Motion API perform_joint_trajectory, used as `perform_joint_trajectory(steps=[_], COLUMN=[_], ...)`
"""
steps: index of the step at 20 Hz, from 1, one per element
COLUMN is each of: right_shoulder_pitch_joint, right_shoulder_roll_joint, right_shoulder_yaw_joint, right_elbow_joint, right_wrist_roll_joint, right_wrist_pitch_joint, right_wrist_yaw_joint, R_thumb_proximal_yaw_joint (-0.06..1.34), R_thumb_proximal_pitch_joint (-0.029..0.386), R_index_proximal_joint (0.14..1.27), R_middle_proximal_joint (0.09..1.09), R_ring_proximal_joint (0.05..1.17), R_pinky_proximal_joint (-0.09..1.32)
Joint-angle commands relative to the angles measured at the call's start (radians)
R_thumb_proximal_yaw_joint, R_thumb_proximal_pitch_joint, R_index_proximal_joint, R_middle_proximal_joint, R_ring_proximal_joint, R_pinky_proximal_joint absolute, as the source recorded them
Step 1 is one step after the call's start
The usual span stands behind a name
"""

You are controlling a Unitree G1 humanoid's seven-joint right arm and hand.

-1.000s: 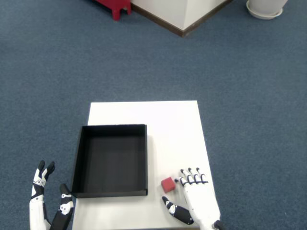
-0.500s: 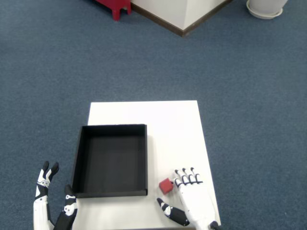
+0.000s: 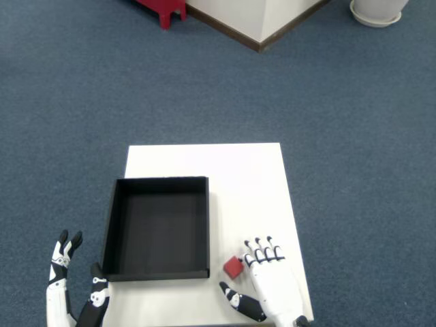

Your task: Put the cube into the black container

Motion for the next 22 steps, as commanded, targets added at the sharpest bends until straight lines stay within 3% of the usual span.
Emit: perform_joint_trajectory(steps=[1,22], right_shoulder_pitch_joint=[-0.032,-0.021], right_shoulder_roll_joint=[-0.007,-0.009], right_shoulder_yaw_joint=[-0.011,-0.009], right_elbow_joint=[-0.018,-0.017], right_wrist_roll_joint=[-0.011,-0.026], right_wrist_pitch_joint=[0.011,0.003], right_wrist_yaw_joint=[-0.056,-0.058], R_thumb_proximal_yaw_joint=[0.39,0.41], R_thumb_proximal_pitch_joint=[0.048,0.086], R_index_proximal_joint=[0.63,0.69], R_middle_proximal_joint=[0.25,0.26], R_ring_proximal_joint=[0.22,0.22], R_pinky_proximal_joint=[0.04,0.04])
